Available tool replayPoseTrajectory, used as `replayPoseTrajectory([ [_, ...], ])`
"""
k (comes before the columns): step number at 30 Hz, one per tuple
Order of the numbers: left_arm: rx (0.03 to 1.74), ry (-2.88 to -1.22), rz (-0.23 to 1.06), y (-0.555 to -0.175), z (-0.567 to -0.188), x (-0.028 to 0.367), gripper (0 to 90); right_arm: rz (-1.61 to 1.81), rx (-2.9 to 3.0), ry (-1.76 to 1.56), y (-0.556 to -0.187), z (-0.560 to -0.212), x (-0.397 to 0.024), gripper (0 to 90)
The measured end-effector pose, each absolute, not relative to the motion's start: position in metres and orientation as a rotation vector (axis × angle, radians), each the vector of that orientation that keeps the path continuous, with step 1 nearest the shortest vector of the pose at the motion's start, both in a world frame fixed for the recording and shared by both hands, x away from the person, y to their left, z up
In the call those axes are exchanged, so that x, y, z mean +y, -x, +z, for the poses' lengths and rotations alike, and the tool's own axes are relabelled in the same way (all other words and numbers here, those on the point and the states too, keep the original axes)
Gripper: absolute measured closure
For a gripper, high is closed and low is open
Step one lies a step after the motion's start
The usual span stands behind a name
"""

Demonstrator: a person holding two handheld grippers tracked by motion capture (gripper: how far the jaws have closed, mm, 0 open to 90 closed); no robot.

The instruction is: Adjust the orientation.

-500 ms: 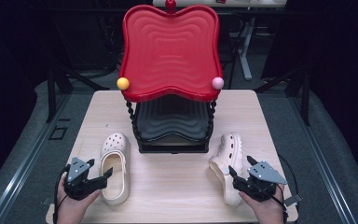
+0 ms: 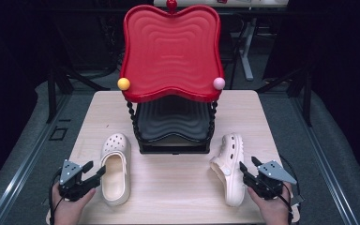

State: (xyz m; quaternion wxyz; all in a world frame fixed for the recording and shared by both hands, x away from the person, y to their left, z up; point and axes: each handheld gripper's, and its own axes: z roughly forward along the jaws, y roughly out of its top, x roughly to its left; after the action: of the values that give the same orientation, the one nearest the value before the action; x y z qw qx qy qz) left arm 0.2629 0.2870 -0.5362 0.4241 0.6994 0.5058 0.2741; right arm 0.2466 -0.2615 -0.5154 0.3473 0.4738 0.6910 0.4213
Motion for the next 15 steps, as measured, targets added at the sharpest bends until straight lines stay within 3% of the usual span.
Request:
replayPoseTrajectory([
  [15, 1.340, -1.808, 0.764, -0.286, -0.532, 0.262, 58.4, 1.118, 1.791, -1.265, -0.241, -0.513, -0.259, 57.6],
])
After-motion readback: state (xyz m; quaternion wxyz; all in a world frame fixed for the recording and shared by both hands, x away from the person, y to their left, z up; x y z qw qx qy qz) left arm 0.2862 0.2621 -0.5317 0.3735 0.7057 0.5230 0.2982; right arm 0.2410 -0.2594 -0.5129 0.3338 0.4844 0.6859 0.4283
